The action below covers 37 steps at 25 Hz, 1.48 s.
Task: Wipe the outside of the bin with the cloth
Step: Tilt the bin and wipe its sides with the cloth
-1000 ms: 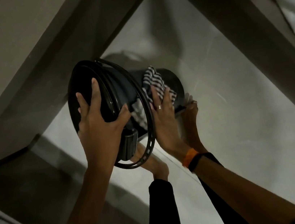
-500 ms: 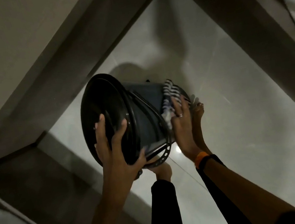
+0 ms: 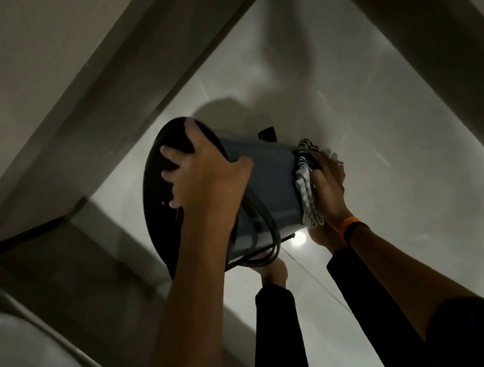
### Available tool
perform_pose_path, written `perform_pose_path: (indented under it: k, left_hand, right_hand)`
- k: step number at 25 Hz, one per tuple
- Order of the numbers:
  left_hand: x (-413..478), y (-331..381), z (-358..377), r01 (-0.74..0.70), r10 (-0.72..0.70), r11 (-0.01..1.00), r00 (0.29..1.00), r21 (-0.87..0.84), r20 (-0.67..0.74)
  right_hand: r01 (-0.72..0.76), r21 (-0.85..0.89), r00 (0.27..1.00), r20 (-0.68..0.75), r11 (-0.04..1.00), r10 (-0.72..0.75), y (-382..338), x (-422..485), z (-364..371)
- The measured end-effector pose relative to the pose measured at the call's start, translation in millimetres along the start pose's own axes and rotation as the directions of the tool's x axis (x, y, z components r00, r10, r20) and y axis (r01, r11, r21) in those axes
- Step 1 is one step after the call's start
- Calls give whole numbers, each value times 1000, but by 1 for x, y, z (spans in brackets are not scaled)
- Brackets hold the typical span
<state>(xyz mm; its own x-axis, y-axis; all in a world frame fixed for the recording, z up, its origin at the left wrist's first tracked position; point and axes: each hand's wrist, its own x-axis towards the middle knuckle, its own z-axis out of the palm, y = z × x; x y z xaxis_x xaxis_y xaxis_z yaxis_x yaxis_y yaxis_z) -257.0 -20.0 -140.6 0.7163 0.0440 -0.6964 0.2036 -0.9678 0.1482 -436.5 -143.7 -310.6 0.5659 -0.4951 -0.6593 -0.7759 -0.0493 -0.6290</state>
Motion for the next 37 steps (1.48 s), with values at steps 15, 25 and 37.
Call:
perform_pose_path:
  k: [15,25,37]
  left_hand:
    - [-67,-47,18,-227,271,955,931,192,-245]
    - [-47,-77,17,-168,87,920,968,-354,-235]
    - [-42,-49,30,-195,177,977,969,-91,-173]
  right_hand:
    - [151,67,988,-41,986,-148,-50,-6,34]
    - [708,-98,697,259,700,-669,-92,-26,52]
    - [383,-11,889,276,924,-366,-82,14,39]
